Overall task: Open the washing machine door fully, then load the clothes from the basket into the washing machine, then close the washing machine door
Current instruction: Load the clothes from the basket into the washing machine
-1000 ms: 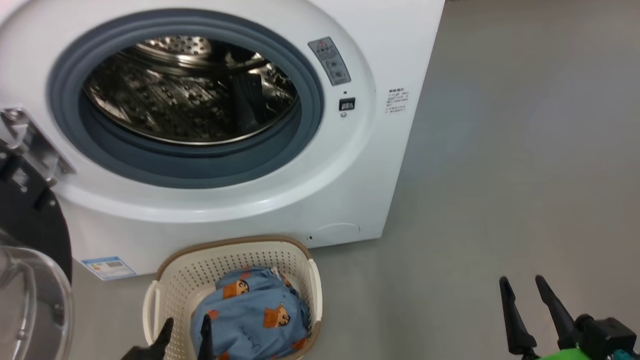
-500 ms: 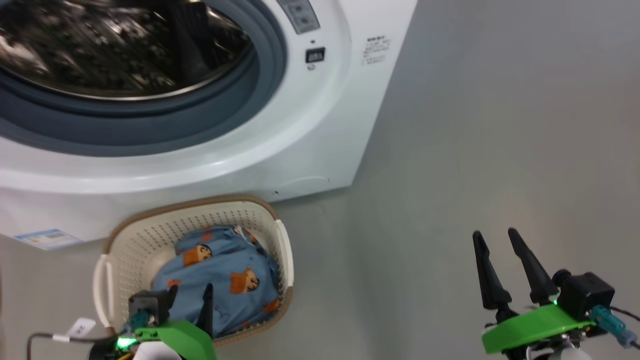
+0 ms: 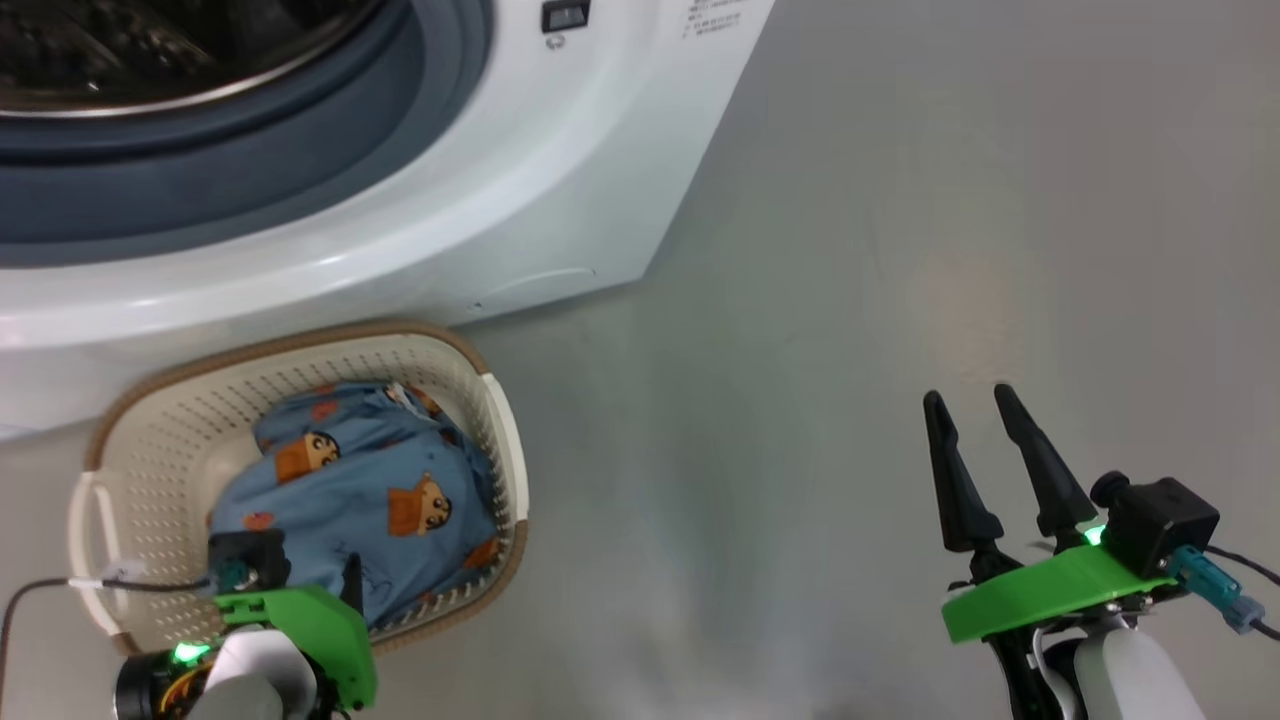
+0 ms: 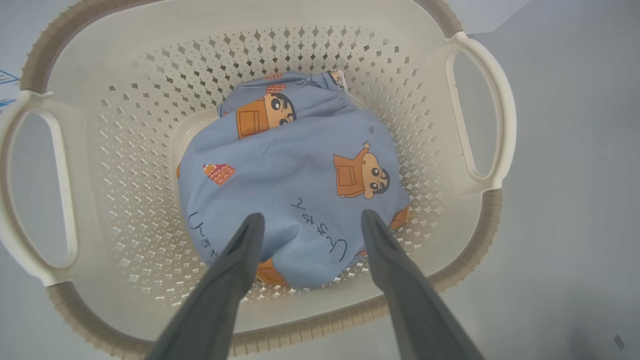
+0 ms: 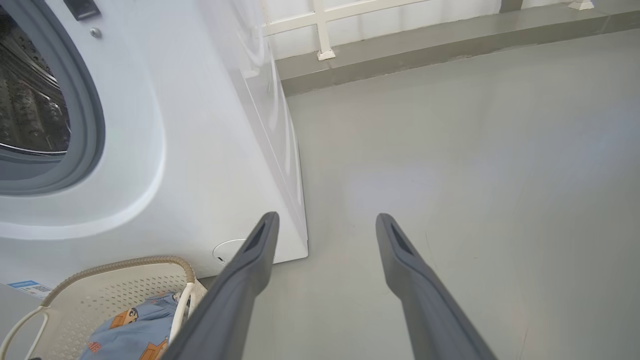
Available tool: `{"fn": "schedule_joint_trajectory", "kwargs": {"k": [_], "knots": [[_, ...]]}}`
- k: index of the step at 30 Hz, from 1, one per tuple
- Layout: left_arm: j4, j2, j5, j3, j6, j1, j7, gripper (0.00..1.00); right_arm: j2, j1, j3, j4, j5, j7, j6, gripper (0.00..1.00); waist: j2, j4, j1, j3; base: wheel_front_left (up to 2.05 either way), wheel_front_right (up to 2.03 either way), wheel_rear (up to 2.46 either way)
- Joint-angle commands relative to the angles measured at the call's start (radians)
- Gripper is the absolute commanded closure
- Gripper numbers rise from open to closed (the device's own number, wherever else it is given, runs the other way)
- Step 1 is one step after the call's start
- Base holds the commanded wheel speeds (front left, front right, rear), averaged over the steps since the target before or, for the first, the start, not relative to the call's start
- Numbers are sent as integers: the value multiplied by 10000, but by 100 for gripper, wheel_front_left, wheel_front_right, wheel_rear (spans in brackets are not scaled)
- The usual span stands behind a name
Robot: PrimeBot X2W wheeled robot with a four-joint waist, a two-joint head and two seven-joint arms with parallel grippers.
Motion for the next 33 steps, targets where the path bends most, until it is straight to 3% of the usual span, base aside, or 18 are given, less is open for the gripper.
{"fn": "schedule_joint_trajectory", "kwargs": {"k": [1, 14, 33], "knots": [[69, 247, -125, 320, 45, -199, -110, 0, -18, -141, 285, -214, 31, -120, 98, 0, -1, -201, 0, 448, 0, 0, 0], [1762, 469, -432, 467, 81, -1581, -414, 0, -162, -699, 549, -308, 153, -120, 98, 0, -1, -343, 0, 1569, 0, 0, 0], [2798, 1057, -460, 290, 179, -3003, -500, 0, -334, -1108, 915, -500, 491, -120, 98, 0, -1, -614, 0, 2836, 0, 0, 0]]}}
